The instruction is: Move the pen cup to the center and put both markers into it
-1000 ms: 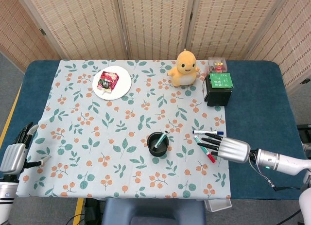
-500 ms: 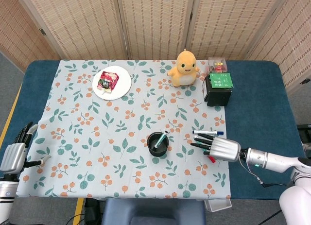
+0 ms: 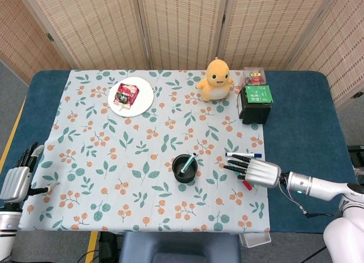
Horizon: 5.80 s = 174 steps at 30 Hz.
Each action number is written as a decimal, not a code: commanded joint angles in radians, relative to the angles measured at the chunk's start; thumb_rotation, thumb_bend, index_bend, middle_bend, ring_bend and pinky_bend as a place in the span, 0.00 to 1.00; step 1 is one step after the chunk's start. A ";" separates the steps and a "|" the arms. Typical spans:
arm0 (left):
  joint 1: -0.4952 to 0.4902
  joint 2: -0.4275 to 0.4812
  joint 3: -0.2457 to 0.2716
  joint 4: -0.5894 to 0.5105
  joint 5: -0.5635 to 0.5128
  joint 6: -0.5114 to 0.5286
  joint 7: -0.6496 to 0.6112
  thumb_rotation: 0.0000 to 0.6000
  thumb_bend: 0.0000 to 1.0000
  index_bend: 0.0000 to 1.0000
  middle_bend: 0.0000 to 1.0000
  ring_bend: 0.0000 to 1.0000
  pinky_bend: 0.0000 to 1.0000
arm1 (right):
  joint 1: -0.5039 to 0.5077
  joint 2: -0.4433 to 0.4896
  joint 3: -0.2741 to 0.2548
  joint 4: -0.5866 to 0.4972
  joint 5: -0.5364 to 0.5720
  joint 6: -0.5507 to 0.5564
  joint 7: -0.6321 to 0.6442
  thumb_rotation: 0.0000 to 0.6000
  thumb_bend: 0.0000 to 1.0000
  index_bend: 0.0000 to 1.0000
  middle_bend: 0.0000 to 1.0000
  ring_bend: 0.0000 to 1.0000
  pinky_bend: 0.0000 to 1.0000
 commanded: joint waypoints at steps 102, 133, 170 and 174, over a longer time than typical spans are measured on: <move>0.009 0.001 -0.028 -0.001 -0.010 -0.013 0.030 1.00 0.05 0.00 0.00 0.00 0.21 | 0.105 -0.035 -0.107 -0.027 0.028 -0.060 0.041 1.00 0.30 0.46 0.00 0.00 0.00; 0.013 0.005 -0.026 -0.004 0.000 0.001 0.019 1.00 0.05 0.00 0.00 0.00 0.21 | 0.101 -0.019 -0.062 -0.056 0.077 0.014 0.020 1.00 0.29 0.74 0.09 0.00 0.00; 0.018 0.036 -0.027 -0.014 0.024 0.027 -0.086 1.00 0.05 0.00 0.00 0.00 0.21 | 0.277 0.307 0.351 -1.287 0.602 -0.535 0.684 1.00 0.27 0.74 0.10 0.00 0.00; 0.024 0.044 -0.029 -0.015 0.025 0.039 -0.100 1.00 0.05 0.00 0.00 0.00 0.21 | 0.280 0.288 0.365 -1.324 0.601 -0.577 0.662 1.00 0.27 0.74 0.10 0.00 0.00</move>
